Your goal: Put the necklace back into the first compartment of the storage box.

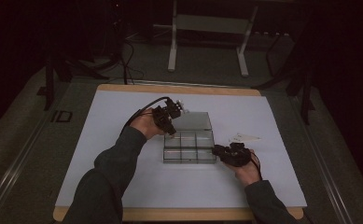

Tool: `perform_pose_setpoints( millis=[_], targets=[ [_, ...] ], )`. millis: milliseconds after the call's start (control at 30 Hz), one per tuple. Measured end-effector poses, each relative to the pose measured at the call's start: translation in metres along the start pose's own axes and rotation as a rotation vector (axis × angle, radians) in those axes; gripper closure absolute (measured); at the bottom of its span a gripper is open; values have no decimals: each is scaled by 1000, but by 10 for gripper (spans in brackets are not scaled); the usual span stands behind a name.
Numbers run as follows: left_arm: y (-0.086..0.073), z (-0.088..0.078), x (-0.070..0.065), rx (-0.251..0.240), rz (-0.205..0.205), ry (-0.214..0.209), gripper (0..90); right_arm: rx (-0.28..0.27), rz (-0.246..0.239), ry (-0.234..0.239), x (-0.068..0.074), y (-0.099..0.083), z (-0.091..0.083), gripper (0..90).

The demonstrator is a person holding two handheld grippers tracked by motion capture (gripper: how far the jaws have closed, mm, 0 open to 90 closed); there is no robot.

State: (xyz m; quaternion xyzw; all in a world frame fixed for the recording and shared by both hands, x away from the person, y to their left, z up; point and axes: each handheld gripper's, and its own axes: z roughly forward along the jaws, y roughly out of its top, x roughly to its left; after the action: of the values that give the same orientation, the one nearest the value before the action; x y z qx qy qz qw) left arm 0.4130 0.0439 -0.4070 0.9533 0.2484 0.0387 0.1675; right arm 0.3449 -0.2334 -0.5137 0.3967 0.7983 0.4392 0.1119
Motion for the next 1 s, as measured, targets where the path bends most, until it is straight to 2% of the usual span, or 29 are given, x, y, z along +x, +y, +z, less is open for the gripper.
perform_pose_setpoints(
  millis=[300, 1000],
  targets=[
    [5, 8, -1, 15, 10, -2, 888, 0, 0, 0, 0, 0, 0, 734],
    [9, 25, 1, 60, -3, 3, 887, 2, 2, 2, 0, 0, 0, 734]
  ],
)
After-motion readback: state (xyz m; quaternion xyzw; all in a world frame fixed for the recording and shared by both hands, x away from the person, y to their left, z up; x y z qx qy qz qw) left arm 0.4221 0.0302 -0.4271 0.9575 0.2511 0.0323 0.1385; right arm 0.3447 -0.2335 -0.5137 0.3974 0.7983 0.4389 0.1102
